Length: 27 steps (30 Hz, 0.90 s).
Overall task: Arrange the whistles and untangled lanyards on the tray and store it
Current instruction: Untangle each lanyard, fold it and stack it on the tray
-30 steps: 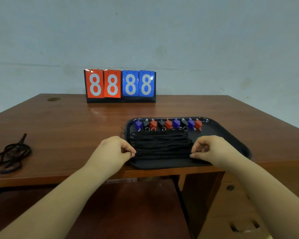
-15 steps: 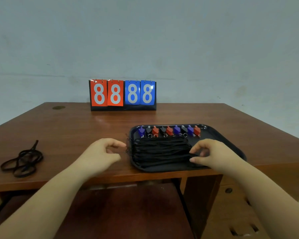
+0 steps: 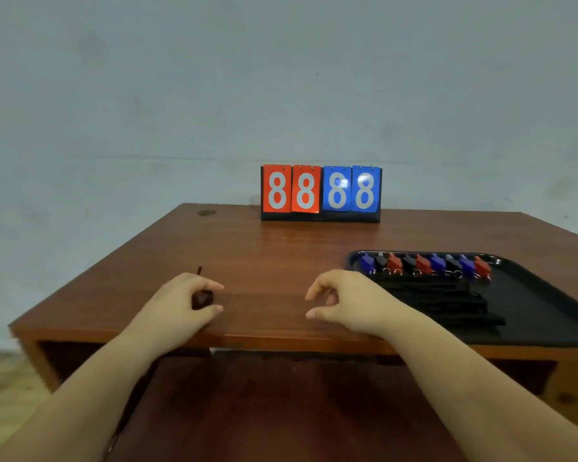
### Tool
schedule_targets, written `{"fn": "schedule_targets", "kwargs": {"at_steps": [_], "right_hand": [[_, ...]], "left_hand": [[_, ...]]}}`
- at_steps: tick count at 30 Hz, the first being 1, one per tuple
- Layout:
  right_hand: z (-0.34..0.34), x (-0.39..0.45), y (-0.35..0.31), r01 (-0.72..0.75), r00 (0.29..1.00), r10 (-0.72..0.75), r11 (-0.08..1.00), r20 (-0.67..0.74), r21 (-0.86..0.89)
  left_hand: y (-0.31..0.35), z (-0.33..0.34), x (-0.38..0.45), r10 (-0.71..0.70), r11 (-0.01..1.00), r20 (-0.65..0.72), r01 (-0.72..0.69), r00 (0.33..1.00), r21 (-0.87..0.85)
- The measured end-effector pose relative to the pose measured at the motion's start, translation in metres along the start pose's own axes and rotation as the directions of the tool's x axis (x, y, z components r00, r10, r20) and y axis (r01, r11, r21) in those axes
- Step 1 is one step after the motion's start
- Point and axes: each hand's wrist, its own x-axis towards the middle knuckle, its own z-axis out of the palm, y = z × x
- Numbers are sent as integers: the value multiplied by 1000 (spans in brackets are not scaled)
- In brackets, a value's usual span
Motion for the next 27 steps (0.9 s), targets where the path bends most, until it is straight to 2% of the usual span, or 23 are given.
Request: {"fn": "schedule_targets", "kwargs": {"at_steps": [3, 6, 12, 17, 23, 27], "right_hand": [[30, 27, -28, 60, 997, -59, 998, 51, -7], [59, 50, -50, 113, 988, -110, 993, 104, -25], [98, 72, -84, 180, 983, -177, 981, 45, -70], [103, 71, -80, 139, 990, -137, 989, -45, 54], [87, 53, -56, 60, 997, -52, 984, -51, 165], [66, 31, -35, 8, 994, 19, 969, -104, 247]], "left_hand": [[-32, -8, 0, -62, 997, 3, 62, 998, 41], [-51, -6, 2, -64, 997, 28, 62, 998, 46], [-60, 11, 8, -3, 1000, -3, 3, 1000, -2], [-53, 19, 8, 68, 997, -84, -71, 994, -30], [-24, 28, 5, 135, 986, 34, -131, 990, -103], [4, 38, 0, 168, 974, 96, -150, 981, -170]]}}
